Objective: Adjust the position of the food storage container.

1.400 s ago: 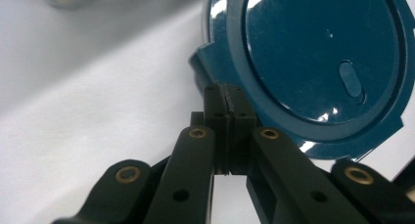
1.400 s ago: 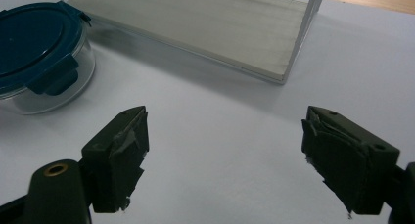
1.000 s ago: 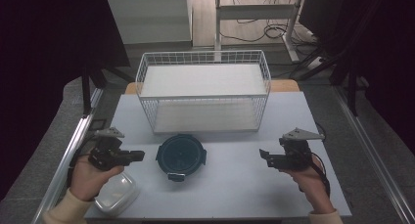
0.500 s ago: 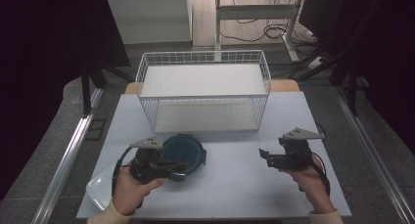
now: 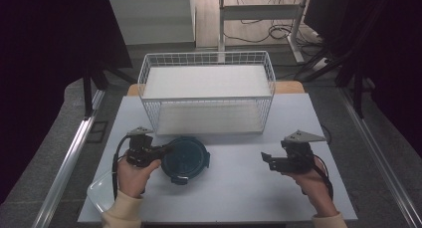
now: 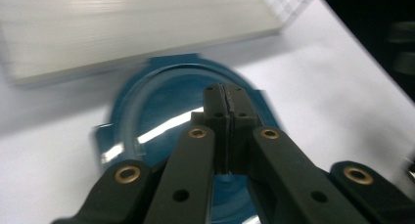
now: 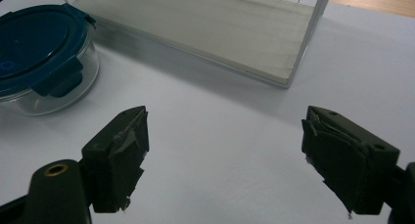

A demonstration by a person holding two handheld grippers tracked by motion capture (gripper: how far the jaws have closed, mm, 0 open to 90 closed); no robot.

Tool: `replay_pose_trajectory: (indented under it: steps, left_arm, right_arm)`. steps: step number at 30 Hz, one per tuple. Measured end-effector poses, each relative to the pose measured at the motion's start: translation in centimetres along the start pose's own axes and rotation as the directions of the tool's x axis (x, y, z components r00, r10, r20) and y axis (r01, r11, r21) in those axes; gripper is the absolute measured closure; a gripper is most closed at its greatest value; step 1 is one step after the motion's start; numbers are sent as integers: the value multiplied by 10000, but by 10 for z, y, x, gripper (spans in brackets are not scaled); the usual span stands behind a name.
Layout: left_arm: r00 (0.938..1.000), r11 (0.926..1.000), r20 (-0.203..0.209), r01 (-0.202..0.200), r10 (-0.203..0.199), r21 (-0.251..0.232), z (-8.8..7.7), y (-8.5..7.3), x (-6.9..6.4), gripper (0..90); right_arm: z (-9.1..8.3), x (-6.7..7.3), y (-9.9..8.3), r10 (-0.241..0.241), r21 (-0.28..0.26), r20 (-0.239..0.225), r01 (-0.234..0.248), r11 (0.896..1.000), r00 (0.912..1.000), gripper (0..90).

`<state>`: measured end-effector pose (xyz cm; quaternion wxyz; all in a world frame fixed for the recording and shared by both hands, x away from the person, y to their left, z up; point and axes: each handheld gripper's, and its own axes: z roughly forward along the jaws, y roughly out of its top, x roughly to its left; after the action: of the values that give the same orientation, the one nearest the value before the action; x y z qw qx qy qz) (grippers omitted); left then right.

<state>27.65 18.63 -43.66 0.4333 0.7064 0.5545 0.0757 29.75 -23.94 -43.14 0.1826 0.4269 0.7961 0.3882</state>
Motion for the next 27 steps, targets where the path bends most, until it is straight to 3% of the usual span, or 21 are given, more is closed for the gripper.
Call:
replay_pose_trajectory:
  steps: [1, 2, 4, 5, 9, 11, 12, 13, 14, 15, 22, 24, 25, 27]
  left_arm:
    - [9991, 9999, -382, 164, -165, -36, 2, -1, 4, 895]
    - [9991, 9999, -382, 164, -165, -36, 2, -1, 4, 896]
    - [9911, 9988, -1241, 481, -492, -116, 7, -2, 13, 896]
    - [9879, 9986, -1457, 515, -523, -94, 8, -2, 15, 895]
    - [9679, 9976, -2439, 670, -607, 180, 16, -3, 23, 895]
    - [9526, 9966, -3011, 627, -436, 542, 23, -5, 24, 896]
    - [9526, 9966, -3011, 627, -436, 542, 23, -5, 24, 895]
    - [9430, 9945, -3313, 624, -312, 840, 28, -7, 25, 895]
    - [9430, 9945, -3313, 624, -312, 840, 28, -7, 25, 895]
    - [9353, 9931, -3534, 581, -185, 1016, 30, -9, 25, 895]
    - [9372, 9861, -3475, 841, -294, 1432, 37, -12, 30, 896]
    - [9398, 9848, -3399, 897, -342, 1489, 39, -14, 32, 897]
    - [9448, 9833, -3233, 1057, -529, 1479, 38, -14, 34, 898]
    - [9460, 9833, -3174, 1153, -655, 1408, 37, -15, 35, 899]
  right_arm:
    - [0, 1, 0, -21, 22, -17, 21, 10000, 10000, 177]
    - [0, 1, 0, -21, 22, -17, 21, 10000, 10000, 177]
    - [2, 3, -1, -52, 61, -77, 53, 10000, 10000, 177]
    - [3, 3, -1, -63, 87, -108, 64, 9999, 9999, 177]
    - [5, 3, -1, -63, 122, -145, 64, 9999, 9999, 177]
    - [6, 3, -2, -65, 138, -158, 68, 9999, 9999, 177]
    - [7, 3, -2, -69, 149, -176, 71, 9999, 9998, 177]
    - [7, 3, -2, -72, 165, -186, 75, 9998, 9998, 177]
    - [7, 3, -2, -93, 170, -184, 96, 9998, 9998, 177]
    - [8, 4, -2, -132, 179, -182, 135, 9997, 9997, 177]
    - [8, 3, -3, -133, 210, -165, 136, 9997, 9998, 177]
    - [8, 2, -3, -130, 225, -148, 133, 9997, 9998, 177]
    - [8, 2, -3, -122, 226, -135, 126, 9997, 9998, 177]
    - [8, 2, -3, -121, 214, -116, 123, 9997, 9999, 177]
